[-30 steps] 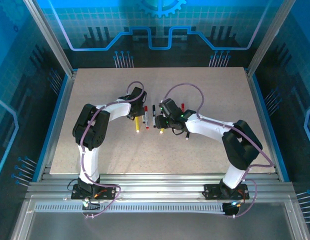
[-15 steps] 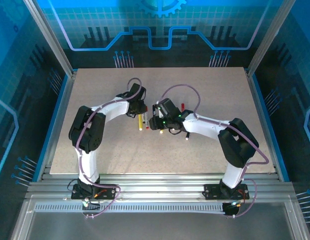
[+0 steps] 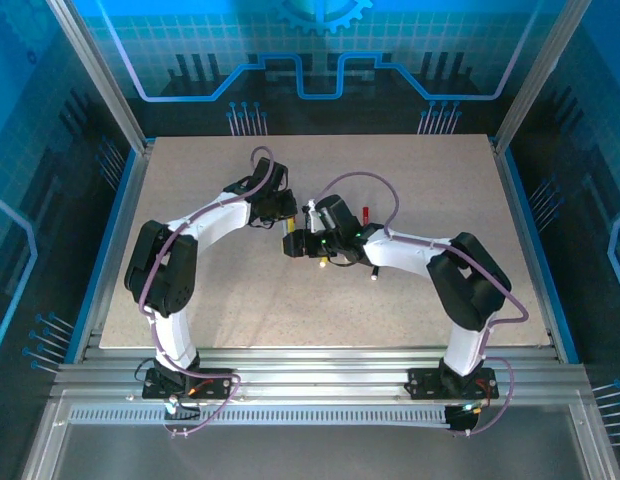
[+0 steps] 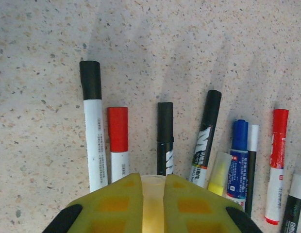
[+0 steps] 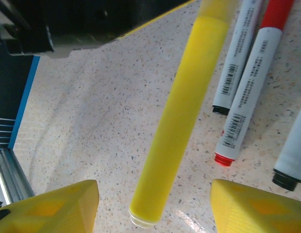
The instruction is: Open the pen caps
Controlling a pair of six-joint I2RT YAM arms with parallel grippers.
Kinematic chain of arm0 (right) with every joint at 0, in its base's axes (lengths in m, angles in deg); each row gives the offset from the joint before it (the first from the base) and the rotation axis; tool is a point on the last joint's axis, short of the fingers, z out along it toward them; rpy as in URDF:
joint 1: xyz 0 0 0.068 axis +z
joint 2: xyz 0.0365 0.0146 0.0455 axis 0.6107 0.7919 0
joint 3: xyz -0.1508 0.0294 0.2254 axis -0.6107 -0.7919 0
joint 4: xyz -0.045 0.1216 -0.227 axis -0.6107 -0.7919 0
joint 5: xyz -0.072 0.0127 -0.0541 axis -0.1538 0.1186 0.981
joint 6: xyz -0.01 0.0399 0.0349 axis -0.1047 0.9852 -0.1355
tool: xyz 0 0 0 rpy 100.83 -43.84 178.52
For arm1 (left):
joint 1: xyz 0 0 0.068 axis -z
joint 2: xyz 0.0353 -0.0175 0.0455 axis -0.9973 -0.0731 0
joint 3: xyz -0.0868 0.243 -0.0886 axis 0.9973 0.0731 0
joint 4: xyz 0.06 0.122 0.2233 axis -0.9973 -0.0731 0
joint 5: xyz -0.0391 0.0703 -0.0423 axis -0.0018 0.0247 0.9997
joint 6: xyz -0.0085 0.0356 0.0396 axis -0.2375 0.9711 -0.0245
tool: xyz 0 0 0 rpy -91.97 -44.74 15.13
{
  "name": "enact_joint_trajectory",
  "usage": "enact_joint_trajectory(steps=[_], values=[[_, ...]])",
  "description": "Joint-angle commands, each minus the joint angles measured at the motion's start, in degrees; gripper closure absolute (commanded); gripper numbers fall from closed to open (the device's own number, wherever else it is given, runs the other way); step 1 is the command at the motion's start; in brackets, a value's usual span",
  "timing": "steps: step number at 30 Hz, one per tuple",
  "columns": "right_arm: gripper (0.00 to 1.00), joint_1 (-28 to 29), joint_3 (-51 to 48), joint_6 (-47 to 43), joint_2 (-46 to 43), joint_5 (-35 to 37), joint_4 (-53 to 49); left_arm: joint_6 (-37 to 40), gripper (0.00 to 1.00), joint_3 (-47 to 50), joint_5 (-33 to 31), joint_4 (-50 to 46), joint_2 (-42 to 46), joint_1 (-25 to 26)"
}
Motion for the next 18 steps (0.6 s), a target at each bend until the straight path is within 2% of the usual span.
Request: enact_joint_trajectory(steps=[1, 13, 14, 18], values=[[0.39, -0.9, -0.3, 1.7, 1.2, -1.6, 2.5, -1.1, 0.94, 0.5, 2.7, 0.6, 2.6, 0.6], [0.55, -2.7, 2.3, 1.5, 3.8, 0.4, 1.6, -1.1, 0.95, 0.6, 3.5, 0.7, 2.2, 2.0], [0.6, -2.8, 2.6, 1.4, 4.0, 0.6, 1.6, -1.1, 0.95, 0.7, 3.3, 0.7, 2.2, 2.2], [1.0, -3.3, 3.1, 1.6, 4.0, 0.9, 1.0, -1.3, 0.95, 1.1, 3.0, 0.8, 2.1, 2.5]])
